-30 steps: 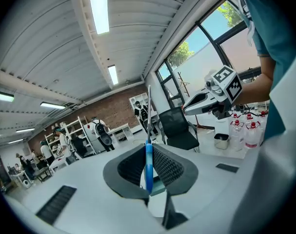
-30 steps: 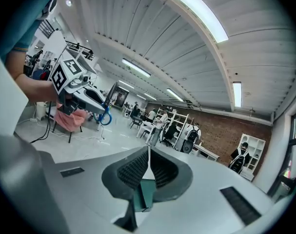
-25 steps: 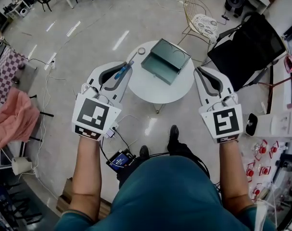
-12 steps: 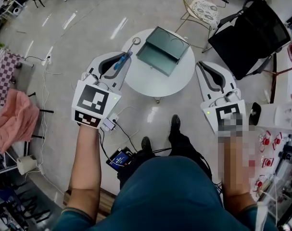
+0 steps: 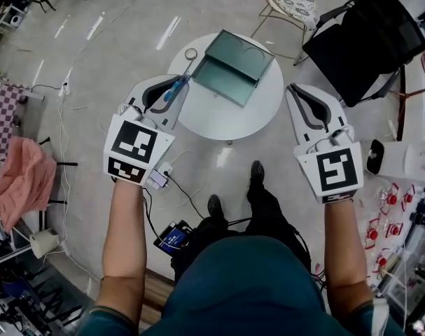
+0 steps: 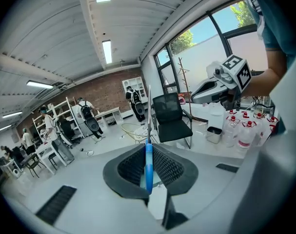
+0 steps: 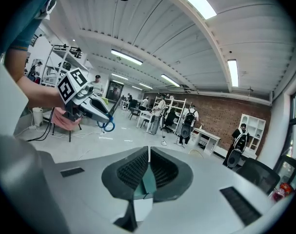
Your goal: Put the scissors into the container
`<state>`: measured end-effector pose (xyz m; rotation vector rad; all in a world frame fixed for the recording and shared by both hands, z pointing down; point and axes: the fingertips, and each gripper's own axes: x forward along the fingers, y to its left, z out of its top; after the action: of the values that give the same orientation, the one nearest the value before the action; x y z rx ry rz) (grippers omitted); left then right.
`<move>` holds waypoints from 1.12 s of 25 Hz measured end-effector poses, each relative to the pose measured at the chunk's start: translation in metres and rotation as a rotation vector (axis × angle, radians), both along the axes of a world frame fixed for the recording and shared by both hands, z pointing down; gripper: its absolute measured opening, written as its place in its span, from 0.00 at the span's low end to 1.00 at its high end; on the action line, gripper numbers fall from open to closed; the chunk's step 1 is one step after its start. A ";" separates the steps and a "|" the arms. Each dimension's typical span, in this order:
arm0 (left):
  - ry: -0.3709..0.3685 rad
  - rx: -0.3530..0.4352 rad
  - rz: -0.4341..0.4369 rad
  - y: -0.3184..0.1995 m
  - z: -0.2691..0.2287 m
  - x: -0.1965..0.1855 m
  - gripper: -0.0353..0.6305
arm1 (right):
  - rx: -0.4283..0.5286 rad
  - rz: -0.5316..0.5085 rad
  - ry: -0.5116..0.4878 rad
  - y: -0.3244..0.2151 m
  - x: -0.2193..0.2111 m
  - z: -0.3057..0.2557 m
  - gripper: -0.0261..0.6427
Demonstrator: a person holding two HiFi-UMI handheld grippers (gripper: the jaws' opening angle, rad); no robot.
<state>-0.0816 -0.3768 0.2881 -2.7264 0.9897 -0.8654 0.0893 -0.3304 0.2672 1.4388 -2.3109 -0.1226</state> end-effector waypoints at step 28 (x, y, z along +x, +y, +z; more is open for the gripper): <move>-0.104 -0.108 0.044 -0.076 0.141 0.065 0.14 | -0.171 0.059 -0.047 -0.037 0.074 0.134 0.10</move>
<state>-0.0166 -0.4525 0.4289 -2.7465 0.8850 -1.0702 0.1637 -0.3675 0.4008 1.4343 -2.2524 0.1243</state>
